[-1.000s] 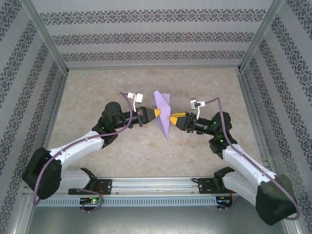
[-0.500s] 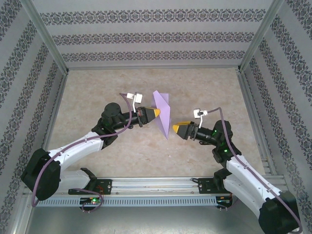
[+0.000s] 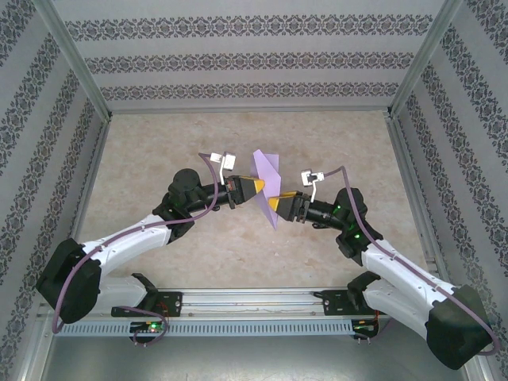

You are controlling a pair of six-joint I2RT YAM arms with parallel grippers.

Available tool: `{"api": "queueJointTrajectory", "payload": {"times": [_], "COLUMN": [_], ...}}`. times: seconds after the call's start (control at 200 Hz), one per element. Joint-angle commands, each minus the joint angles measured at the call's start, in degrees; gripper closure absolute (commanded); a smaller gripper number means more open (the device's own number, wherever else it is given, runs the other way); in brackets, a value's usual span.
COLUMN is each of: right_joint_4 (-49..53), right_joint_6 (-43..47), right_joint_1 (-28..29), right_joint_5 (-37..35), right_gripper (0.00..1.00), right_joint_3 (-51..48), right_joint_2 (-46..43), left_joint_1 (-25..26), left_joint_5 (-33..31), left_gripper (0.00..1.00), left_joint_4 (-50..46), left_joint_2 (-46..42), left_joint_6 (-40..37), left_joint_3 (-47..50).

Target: Fold a paper plane with a square sheet of paper (fold left side to right side)

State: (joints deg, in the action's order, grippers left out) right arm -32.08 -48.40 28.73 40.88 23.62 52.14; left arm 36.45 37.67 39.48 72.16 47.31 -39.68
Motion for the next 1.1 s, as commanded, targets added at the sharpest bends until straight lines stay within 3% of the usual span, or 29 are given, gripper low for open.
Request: {"api": "queueJointTrajectory", "payload": {"times": [0.0,0.17,0.34,0.525,0.69,0.819,0.904,1.009,1.094], "right_joint_4": [-1.82,-0.05,2.94,10.72,24.9,41.17,50.02,60.03,68.7], "right_joint_6": [1.51,2.82,4.5,8.25,15.87,24.01,27.67,29.18,27.0], "right_joint_1": [-0.05,-0.18,-0.21,-0.08,1.48,7.94,15.94,26.91,32.08], "right_joint_5": [-1.31,-1.86,-2.55,-4.49,-11.48,-27.76,-46.16,-69.94,-82.68], "right_gripper": [0.43,0.65,0.86,0.94,1.0,1.0,1.0,1.0,1.0], "right_joint_3": [1.96,2.66,3.1,4.1,6.99,11.87,15.61,21.43,27.65], "right_joint_2": [-0.06,-0.18,-1.03,-3.12,-5.6,-5.84,-3.72,4.08,14.01], "left_joint_1": [0.82,0.82,0.65,-0.69,-1.17,-1.17,-1.26,-1.29,-1.29], "left_joint_5": [0.65,0.44,-1.25,-5.57,-15.91,-26.45,-33.2,-40.64,-47.21], "left_gripper": [1.0,0.99,0.83,0.67,0.6,0.54,0.47,0.42,0.42], "left_joint_4": [4.67,4.99,2.91,-6.06,-24.17,-36.72,-42.85,-48.85,-53.5], "left_joint_2": [0.54,0.96,0.08,-5.64,-16.38,-25.91,-32.17,-39.0,-43.53], "left_joint_6": [1.38,1.4,-0.77,-5.69,-14.79,-19.65,-20.98,-21.47,-20.47], "left_joint_3": [1.0,1.52,2.28,3.79,4.42,5.76,7.01,8.64,9.27]}}
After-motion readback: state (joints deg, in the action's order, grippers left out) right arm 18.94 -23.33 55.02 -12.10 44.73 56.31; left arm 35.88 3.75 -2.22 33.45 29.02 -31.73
